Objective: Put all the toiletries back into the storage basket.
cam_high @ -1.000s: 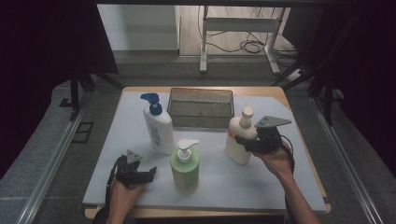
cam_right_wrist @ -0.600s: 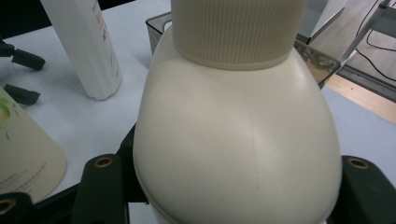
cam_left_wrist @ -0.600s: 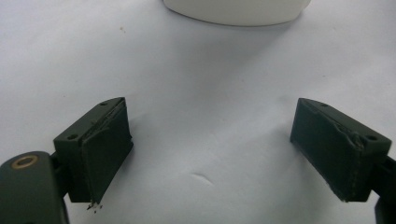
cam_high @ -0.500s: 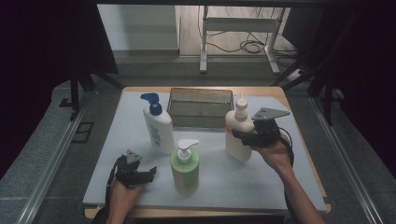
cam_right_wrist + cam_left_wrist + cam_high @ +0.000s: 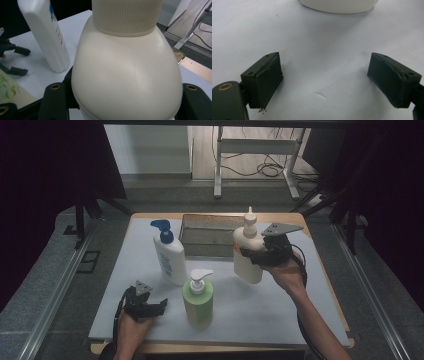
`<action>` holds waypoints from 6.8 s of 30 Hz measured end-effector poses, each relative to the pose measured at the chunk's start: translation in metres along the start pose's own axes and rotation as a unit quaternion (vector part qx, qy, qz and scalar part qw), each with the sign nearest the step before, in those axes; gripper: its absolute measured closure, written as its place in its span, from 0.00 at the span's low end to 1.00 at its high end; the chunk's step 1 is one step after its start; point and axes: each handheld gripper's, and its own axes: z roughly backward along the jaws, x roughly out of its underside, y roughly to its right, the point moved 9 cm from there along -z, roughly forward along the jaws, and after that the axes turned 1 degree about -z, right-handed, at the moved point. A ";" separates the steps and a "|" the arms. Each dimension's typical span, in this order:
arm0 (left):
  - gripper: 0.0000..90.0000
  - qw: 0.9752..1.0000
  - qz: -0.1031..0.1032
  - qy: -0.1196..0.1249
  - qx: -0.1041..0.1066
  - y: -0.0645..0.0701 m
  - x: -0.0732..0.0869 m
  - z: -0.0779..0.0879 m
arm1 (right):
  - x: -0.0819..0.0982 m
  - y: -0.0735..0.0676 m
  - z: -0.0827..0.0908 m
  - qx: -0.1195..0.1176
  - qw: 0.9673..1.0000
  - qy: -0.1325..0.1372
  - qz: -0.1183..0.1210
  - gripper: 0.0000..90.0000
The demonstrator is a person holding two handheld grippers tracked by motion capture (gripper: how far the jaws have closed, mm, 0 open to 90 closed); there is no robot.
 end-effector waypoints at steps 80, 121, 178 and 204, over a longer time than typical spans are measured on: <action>0.13 1.000 0.000 0.000 0.000 0.000 0.000 0.000 | -0.112 0.019 -0.151 0.040 0.998 0.028 -0.034 0.43; 0.13 1.000 0.002 0.000 0.000 0.000 0.000 0.000 | -0.095 0.006 -0.204 0.031 0.999 0.007 -0.039 0.43; 0.13 1.000 0.002 0.000 0.000 0.000 0.000 0.000 | -0.042 -0.001 -0.189 -0.009 0.999 -0.028 -0.040 0.28; 0.13 1.000 0.001 0.001 0.000 0.000 0.000 0.000 | 0.005 0.024 -0.154 -0.004 0.996 -0.073 -0.044 0.77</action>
